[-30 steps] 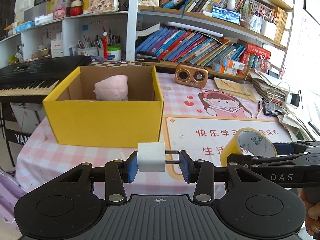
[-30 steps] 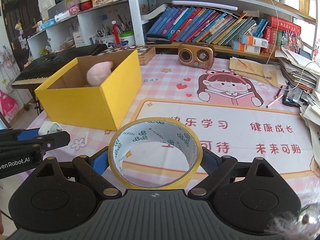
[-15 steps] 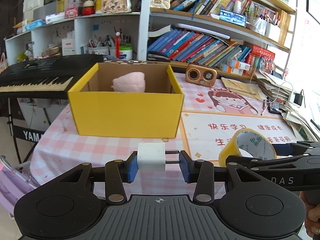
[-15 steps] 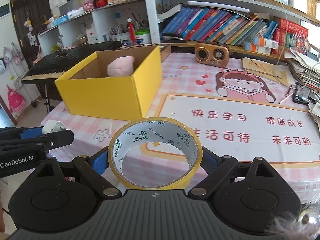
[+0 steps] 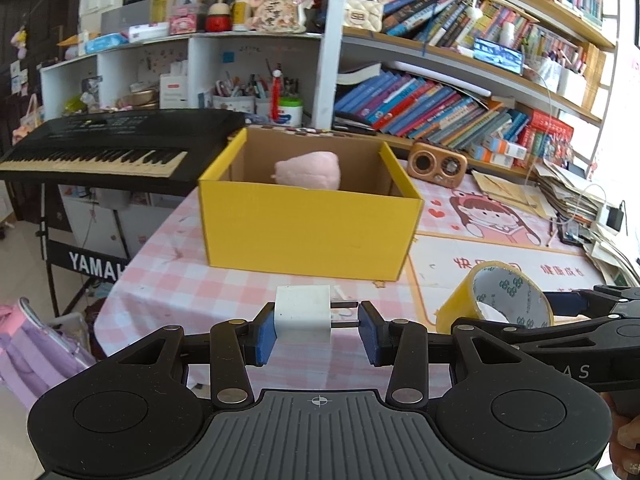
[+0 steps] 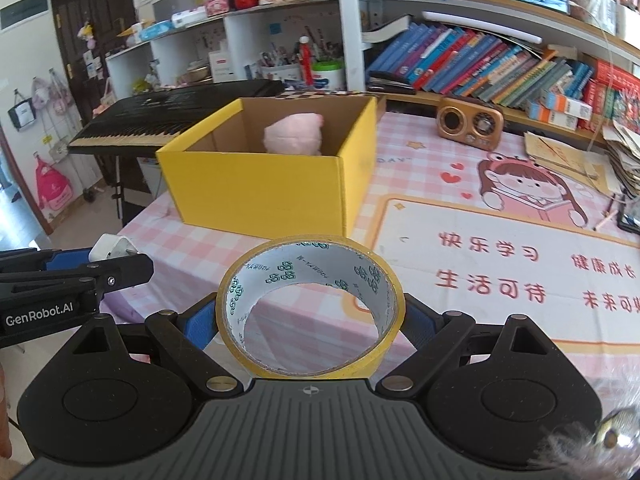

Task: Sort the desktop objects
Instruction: 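Lift the charger and tape roll and carry both over the yellow box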

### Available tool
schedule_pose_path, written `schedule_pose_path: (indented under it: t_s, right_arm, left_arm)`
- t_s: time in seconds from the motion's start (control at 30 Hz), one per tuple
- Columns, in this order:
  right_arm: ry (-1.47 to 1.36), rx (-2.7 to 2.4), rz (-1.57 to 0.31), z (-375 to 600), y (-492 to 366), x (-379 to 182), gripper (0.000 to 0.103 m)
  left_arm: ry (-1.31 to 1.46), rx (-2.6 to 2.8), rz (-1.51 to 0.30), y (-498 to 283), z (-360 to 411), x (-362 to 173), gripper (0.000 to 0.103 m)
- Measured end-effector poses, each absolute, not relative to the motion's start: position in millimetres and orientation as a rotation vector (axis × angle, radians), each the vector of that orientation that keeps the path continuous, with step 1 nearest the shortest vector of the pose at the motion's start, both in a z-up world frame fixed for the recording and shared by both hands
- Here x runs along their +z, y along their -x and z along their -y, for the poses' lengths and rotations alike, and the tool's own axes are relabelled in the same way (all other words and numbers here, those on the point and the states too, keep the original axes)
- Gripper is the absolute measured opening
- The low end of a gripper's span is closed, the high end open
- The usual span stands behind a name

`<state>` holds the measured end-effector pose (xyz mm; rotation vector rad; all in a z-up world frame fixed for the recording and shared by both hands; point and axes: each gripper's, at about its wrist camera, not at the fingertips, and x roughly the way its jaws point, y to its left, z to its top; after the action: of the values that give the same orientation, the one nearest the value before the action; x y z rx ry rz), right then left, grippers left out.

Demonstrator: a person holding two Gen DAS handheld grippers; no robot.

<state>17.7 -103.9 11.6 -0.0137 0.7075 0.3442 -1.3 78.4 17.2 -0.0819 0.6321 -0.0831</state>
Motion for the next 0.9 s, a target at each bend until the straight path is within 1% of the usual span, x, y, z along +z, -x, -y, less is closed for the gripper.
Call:
schedule_pose_path:
  t_s: [0.27, 0.47, 0.7, 0.9]
  right_arm:
    - [0.073, 0.398, -0.702, 83, -27, 16, 0.091]
    - [0.093, 0.424, -0.633, 77, -46, 31, 0.091]
    - [0.084, 0.419, -0.526, 79, -94, 60, 0.091]
    - [0.093, 0.428, -0.485, 78, -141, 71, 0.091]
  left_arm:
    - [0.103, -0.047, -0.611, -5, -95, 21, 0.041]
    - [0.105, -0.040, -0.584, -25, -102, 28, 0.041]
    - [0.085, -0.025, -0.537, -60, -102, 43, 0.041]
    - [0.086, -0.019, -0.516, -101, -100, 51, 0.041]
